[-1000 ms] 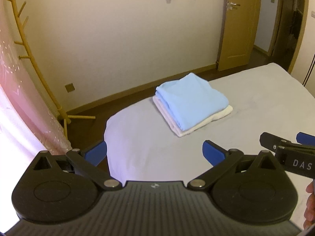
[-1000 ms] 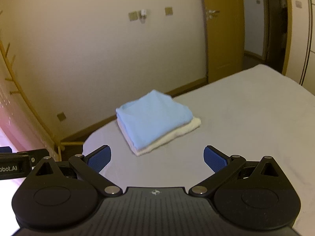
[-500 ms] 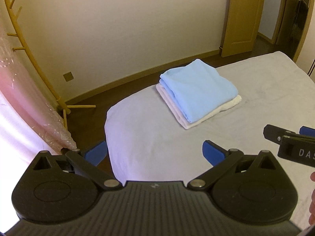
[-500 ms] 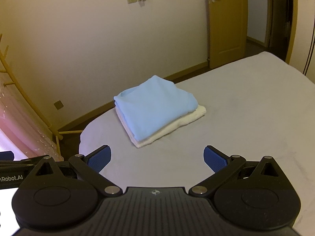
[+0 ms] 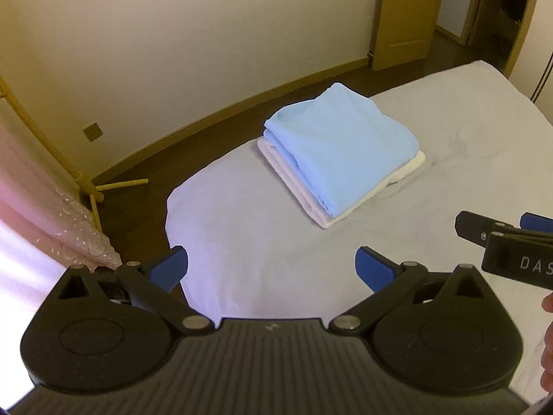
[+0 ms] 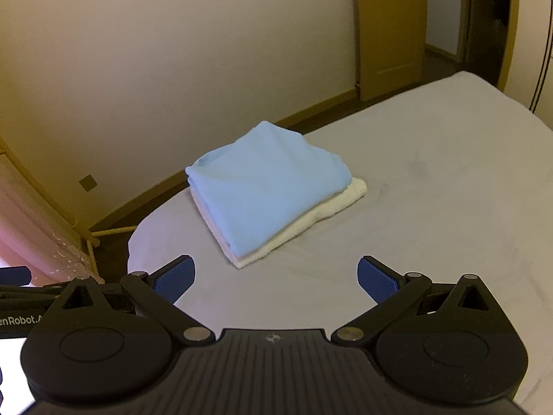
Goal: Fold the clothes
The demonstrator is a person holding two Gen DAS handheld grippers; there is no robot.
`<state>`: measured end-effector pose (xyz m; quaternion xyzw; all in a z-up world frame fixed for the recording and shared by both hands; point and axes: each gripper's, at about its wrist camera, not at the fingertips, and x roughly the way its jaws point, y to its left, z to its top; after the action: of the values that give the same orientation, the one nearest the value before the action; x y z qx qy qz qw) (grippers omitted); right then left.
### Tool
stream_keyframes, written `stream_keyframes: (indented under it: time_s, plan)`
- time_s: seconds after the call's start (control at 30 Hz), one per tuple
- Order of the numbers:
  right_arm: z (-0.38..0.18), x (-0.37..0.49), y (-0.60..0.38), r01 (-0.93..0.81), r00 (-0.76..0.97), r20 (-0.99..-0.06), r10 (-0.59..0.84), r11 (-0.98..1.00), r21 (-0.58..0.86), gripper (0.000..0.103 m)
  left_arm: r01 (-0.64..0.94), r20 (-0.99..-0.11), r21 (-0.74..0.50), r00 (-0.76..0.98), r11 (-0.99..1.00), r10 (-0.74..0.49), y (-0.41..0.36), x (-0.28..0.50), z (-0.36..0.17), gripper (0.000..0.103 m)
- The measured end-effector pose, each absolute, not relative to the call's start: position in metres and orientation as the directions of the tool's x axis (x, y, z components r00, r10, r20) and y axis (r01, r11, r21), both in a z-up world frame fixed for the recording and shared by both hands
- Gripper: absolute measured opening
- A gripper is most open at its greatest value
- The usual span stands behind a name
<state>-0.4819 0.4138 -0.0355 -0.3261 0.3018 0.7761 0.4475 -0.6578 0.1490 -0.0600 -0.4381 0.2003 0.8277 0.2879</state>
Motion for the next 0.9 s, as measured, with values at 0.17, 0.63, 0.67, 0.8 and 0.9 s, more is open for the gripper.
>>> stream_keyframes:
  time_s: [0.17, 0.63, 0.67, 0.8, 0.9]
  plan:
    - [-0.043, -0.493, 0.429, -0.906, -0.362, -0.796, 0.485, -0.386, 0.177, 0.103, -0.668, -0.850, 0.094, -0.440, -0.738, 0.290, 0.166, -0.682, -0.068, 0.102]
    - [-0.053, -0.513, 0.469, -0.941, -0.296, -0.834, 0.465, -0.291, 0.171, 0.103, -0.751, -0.871, 0.097, -0.382, -0.653, 0.310, 0.226, -0.739, -0.082, 0.102]
    - [-0.054, -0.515, 0.472, -0.943, -0.291, -0.836, 0.466, -0.285, 0.170, 0.103, -0.757, -0.872, 0.097, -0.377, -0.646, 0.312, 0.229, -0.743, -0.084, 0.102]
    - [-0.059, -0.521, 0.483, -0.951, -0.273, -0.843, 0.464, -0.259, 0.166, 0.103, -0.776, -0.881, 0.092, -0.356, -0.624, 0.312, 0.242, -0.755, -0.091, 0.102]
    - [-0.062, -0.525, 0.489, -0.956, -0.260, -0.849, 0.459, -0.245, 0.160, 0.103, -0.783, -0.886, 0.093, -0.346, -0.615, 0.307, 0.251, -0.763, -0.096, 0.102]
